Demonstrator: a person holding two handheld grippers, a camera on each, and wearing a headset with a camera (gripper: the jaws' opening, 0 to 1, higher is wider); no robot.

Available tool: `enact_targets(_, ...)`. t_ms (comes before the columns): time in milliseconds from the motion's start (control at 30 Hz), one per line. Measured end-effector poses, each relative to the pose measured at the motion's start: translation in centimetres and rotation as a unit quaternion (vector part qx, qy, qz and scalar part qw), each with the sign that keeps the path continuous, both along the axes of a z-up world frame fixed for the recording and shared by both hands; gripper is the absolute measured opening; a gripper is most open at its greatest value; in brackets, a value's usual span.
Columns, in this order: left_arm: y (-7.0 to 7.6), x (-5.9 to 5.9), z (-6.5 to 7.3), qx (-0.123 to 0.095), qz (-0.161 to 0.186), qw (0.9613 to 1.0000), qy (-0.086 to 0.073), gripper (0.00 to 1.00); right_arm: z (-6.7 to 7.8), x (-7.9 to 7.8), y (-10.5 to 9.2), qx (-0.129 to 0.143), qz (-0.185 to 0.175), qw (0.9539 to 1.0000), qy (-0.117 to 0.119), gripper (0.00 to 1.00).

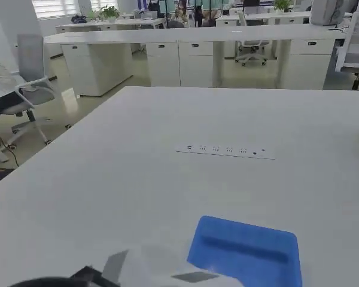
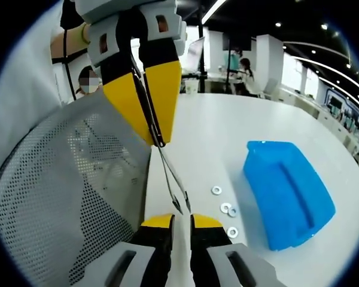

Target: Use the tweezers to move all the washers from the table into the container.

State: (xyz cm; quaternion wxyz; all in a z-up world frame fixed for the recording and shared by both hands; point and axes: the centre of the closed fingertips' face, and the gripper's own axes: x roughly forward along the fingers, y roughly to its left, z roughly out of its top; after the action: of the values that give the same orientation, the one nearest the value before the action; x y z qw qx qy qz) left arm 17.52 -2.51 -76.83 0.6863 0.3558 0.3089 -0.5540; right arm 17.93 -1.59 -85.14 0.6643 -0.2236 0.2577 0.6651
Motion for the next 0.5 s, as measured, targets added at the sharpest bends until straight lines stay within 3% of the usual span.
enact_targets(267, 0.3, 1.6, 0.2, 0.011, -0.022, 0.9997, 0.004, 0.00, 0.6, 1.2, 0.0, 0.020, -0.034, 0.9992, -0.003, 0.16)
enact_targets(433, -0.4, 1.9, 0.9, -0.011, -0.036, 0.9992, 0.016, 0.00, 1.6, 1.9, 0.7, 0.046, -0.045, 0.9979, -0.002, 0.20)
enact_targets(500, -0.8, 1.9, 1.0, -0.025, -0.038, 0.9985, 0.030, 0.00, 1.8, 2.1, 1.1, 0.053, -0.046, 0.9975, -0.001, 0.20)
